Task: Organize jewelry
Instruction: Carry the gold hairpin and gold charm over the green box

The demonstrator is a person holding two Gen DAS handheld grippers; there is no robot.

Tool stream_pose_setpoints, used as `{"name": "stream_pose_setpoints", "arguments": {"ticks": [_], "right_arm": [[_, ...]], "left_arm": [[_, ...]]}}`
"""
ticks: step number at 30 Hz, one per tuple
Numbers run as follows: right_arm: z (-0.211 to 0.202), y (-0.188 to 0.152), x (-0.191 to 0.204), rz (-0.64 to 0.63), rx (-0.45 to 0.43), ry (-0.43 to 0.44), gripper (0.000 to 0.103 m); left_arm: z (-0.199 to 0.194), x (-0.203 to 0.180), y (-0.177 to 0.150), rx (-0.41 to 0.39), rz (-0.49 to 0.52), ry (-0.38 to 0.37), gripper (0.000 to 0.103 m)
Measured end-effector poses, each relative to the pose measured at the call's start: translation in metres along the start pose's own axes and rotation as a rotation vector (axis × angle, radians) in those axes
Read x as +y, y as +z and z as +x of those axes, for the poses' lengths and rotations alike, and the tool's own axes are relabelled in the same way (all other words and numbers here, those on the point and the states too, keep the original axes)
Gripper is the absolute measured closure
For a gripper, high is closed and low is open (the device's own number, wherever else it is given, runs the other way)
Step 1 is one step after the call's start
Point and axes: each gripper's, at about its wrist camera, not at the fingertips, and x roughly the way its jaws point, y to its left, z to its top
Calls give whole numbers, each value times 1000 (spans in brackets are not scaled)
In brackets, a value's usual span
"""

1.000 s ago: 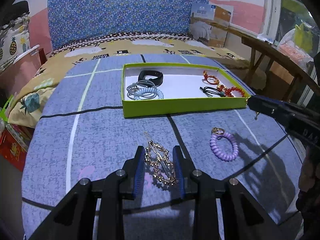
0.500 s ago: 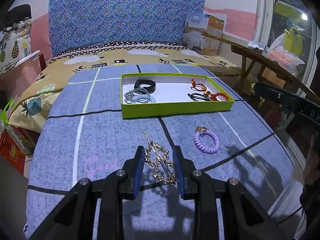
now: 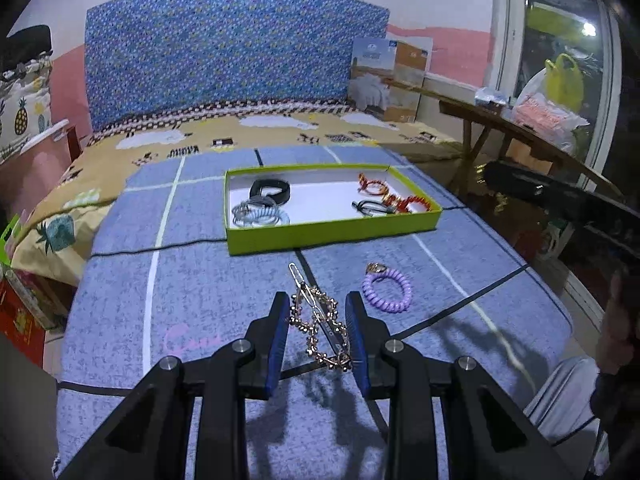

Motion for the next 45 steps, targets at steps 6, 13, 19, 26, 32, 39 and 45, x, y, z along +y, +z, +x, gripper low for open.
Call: {"name": "stream_pose_setpoints", "arguments": {"ticks": [6,13,19,26,32,39,45], "right_arm": [[9,3,3,-10,8,-7,87],[28,10,-7,-12,26,-22,87],[56,17,-22,-5,49,-23,87],[92,23,-44,9,76,-24,87],[125,22,-62,25,124,-23,87],[161,16,-84,57,200,-53,87],[177,9,-94,66,253,-61,86]], "left_arm": [[-11,2,14,-54,12,-11,73],[6,9,31,-68,8,-28,73],[32,16,48,-58,2,-19,73],[65,21,69,-47,12,-17,73],[98,24,83,-16,23,-32,73],[139,20,91,50,49,-47,73],[160,18,87,103,64,-57,73]]}}
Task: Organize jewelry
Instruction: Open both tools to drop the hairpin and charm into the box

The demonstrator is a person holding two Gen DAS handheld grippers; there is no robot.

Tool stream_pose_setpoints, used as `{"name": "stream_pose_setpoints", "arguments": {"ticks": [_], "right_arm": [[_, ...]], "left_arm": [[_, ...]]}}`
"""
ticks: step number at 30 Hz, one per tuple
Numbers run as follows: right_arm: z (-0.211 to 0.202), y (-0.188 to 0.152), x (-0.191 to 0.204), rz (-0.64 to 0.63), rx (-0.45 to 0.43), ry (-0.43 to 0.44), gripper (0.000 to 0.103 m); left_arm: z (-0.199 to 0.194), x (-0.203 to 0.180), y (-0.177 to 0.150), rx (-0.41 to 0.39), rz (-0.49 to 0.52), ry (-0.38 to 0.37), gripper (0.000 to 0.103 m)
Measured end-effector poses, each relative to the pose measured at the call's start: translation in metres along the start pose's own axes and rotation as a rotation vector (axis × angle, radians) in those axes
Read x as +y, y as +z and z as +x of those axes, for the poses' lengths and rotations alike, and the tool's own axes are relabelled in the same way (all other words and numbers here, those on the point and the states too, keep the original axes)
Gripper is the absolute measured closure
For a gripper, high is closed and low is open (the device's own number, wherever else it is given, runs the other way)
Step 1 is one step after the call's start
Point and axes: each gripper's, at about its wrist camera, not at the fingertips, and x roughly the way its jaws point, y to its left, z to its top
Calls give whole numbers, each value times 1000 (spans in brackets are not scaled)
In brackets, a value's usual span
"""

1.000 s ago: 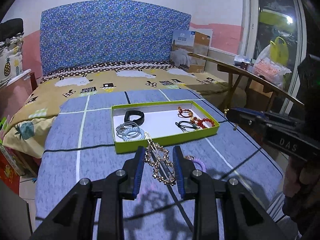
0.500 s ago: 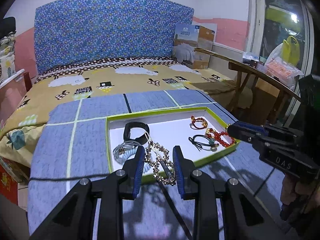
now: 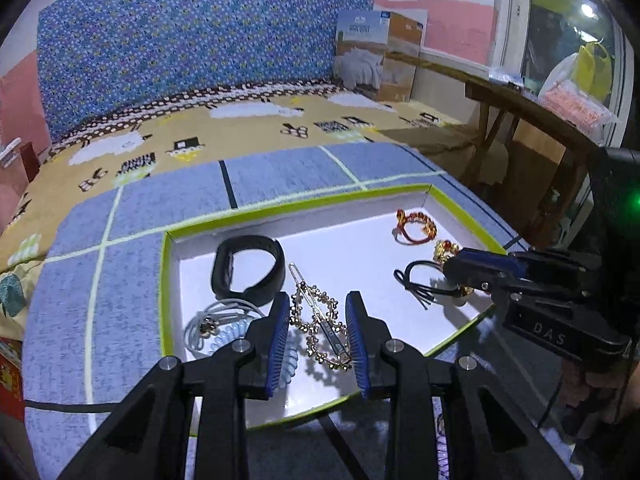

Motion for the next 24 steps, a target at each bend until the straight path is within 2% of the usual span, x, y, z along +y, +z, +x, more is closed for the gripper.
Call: {"name": "stream_pose_setpoints", "arguments": {"ticks": [7,14,24], "right_arm": [[10,-3,-1,5,35,-2,84],[-1,-3,-1,31,7,-8,79],[-72,-4,33,35,-131,19,79]], "left_arm": [[13,4,-5,38,-9,5,73],[11,6,-5,36,-21,-7,73],[-44,5,-15,-44,-40,-12,72]]}}
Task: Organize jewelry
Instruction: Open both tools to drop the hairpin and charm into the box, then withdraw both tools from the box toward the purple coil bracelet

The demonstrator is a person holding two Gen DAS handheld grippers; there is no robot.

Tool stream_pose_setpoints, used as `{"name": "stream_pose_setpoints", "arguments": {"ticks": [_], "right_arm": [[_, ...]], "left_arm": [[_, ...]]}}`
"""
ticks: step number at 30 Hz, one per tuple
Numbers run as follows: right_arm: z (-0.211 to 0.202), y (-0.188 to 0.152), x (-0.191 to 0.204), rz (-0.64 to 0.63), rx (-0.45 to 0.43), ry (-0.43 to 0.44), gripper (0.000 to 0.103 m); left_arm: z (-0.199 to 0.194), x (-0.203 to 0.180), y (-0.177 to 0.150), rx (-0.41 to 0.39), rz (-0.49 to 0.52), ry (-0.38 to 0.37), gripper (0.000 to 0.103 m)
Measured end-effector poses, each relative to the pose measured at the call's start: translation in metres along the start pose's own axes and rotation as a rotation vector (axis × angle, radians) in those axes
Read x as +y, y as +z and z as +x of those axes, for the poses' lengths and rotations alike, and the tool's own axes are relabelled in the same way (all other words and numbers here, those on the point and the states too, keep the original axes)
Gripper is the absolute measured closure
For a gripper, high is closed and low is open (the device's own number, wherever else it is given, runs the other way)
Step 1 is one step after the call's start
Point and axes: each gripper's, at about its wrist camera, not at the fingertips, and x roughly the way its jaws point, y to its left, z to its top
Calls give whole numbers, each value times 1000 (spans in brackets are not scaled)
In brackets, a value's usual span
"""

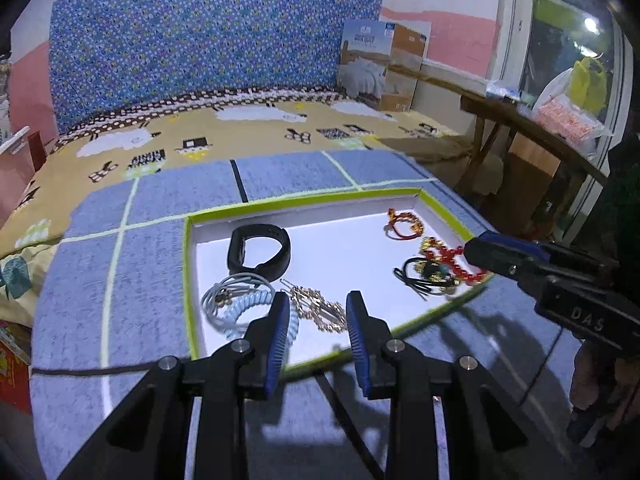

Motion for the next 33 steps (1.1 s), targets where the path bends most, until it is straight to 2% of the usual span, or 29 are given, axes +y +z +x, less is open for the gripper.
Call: {"name": "stream_pose_setpoints", "arguments": {"ticks": [12,21,27,33], "right_arm": [[-76,5,78,-49,-132,80,79],[-122,15,125,-91,-224,115,79],[-141,17,150,-136,-269,122,78],[-133,13,161,-180,-244,130,78]], "left_arm": [[-87,15,-13,-112,-33,34,72],[-136,32,-24,-180,-58,59,72],[-155,38,-30,-218,-67,44,72],[-154,46,-40,-225,-91,45,72]]}}
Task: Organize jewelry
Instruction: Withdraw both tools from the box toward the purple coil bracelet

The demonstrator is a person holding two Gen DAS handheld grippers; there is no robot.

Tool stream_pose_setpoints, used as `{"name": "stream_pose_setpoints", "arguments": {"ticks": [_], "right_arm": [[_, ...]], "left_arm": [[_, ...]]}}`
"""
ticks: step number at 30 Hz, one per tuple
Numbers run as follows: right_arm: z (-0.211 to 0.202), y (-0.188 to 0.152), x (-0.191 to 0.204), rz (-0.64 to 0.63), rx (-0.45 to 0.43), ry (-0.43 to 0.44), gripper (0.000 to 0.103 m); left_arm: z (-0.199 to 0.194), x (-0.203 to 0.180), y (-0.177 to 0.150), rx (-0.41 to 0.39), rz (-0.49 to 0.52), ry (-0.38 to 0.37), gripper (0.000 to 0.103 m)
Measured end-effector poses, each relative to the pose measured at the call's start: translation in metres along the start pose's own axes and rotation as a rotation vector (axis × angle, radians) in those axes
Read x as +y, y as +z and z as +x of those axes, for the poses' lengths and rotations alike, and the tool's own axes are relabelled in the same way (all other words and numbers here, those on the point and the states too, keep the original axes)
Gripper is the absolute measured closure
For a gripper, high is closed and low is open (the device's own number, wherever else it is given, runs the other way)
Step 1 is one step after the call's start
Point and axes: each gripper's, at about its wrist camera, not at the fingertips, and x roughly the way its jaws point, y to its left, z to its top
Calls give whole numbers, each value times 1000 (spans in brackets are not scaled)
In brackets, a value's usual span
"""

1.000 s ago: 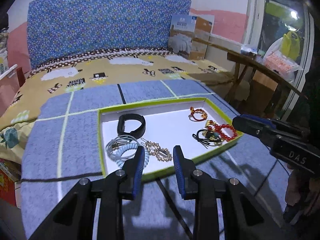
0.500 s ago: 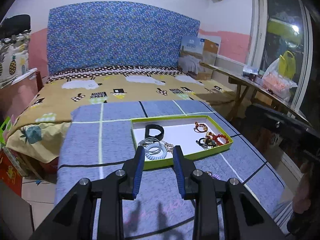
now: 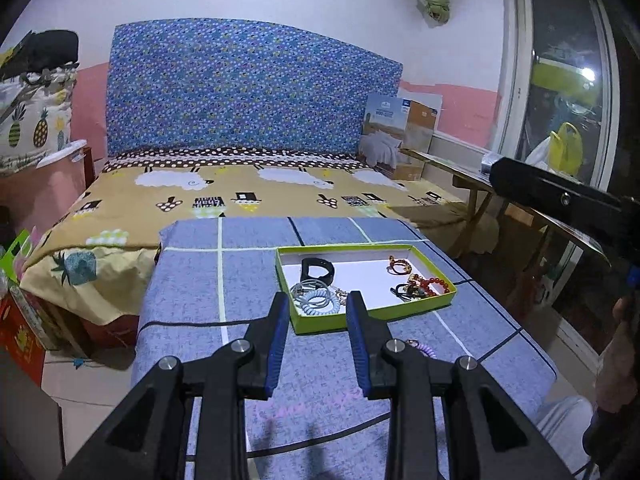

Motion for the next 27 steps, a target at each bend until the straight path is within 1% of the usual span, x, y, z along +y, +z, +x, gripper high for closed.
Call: {"name": "stream_pose_setpoints", "arguments": {"ticks": [3,6,11,15,19,23,27], "right_arm": [[3,-1,1,-9,-4,15,78],[1,-5,-1,-27,-16,15,78],[-5,-12,-13,-58,-28,-16,78],[-8,-21,-36,-46,-20,-31,78],[-6,-37,-66,-14,10,-49,78],[2,-55,-94,18,68,-59,78],[13,-76,-117,53,129,-66,78]], "left_arm": [[3,5,-5,7,-23,3,72],[6,3,-8,20,-14,10,72],[8,-12,-6,23,3,0,72],[8,-32,-7,23,35,-14,72],[12,-49,-10,38,56,-24,72],[21,-56,-16,64,50,-23,72],[35,-60,-25,105,44,-23,72]]}}
